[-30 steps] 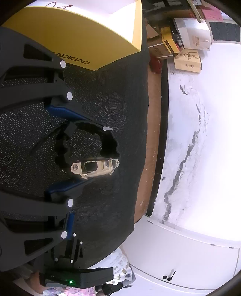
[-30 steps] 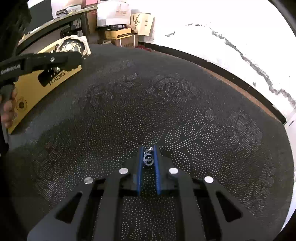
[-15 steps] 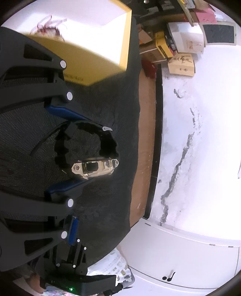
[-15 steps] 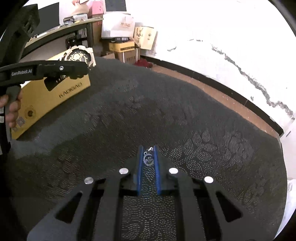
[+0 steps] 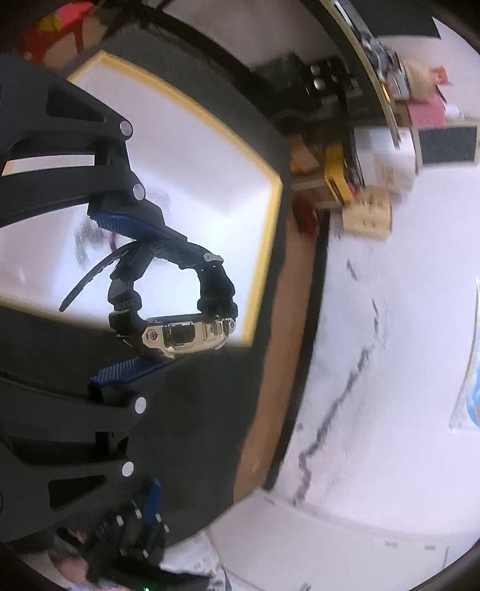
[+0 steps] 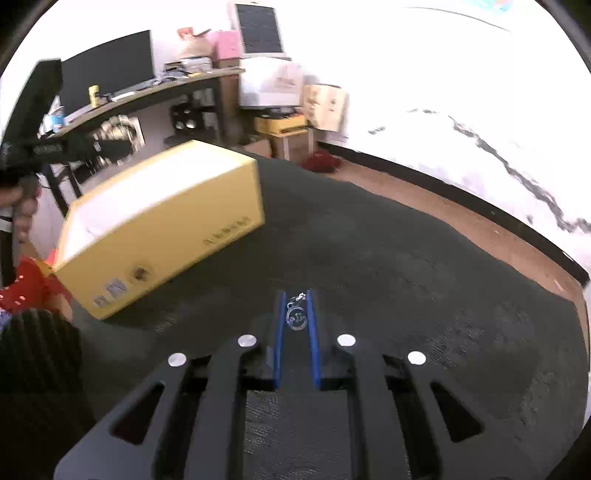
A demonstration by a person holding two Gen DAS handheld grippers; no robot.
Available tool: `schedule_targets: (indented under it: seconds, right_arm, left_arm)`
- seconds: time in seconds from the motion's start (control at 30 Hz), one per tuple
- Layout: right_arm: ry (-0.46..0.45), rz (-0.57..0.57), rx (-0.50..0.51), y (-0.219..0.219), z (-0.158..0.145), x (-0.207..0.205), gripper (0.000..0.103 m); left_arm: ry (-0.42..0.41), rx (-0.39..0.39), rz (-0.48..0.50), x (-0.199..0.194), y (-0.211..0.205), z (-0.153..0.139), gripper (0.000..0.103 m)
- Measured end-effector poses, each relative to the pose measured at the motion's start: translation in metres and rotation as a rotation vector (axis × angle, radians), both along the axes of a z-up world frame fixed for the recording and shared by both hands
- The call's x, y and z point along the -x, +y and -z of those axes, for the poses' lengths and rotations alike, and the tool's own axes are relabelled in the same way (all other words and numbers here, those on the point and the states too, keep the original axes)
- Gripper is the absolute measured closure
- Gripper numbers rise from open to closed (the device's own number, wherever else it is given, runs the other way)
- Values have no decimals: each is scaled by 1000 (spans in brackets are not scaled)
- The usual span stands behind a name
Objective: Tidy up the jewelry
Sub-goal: 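Carry both items over the white box and open both tools to drop them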
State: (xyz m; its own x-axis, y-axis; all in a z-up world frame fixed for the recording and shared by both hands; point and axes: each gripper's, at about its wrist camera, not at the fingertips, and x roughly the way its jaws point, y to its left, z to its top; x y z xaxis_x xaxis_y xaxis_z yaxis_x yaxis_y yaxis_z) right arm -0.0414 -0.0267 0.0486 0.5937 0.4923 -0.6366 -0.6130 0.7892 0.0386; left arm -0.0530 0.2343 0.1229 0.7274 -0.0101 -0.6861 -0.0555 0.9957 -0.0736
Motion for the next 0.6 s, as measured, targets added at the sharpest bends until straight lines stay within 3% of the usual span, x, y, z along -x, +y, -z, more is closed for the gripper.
schedule_targets:
  seconds: [0.17, 0.37, 0.43, 0.47, 0.6]
  right_arm:
    - [-10, -69, -8, 40, -20, 9, 91]
    - [-25, -105, 21, 65, -35, 18, 91]
    - [-22, -106, 25, 68, -37, 18, 91]
    - [-21, -108, 25, 68, -38, 18, 91]
    - [-30, -142, 19, 80, -50, 18, 91]
  left_arm:
    - [136, -44, -56, -4, 43, 37, 47]
    - [264, -26, -86, -21, 68, 79, 43]
    - [241, -15, -104, -19, 73, 77, 26]
    - [213, -20, -112, -16, 75, 71, 13]
    - [129, -39, -129, -3, 75, 47, 12]
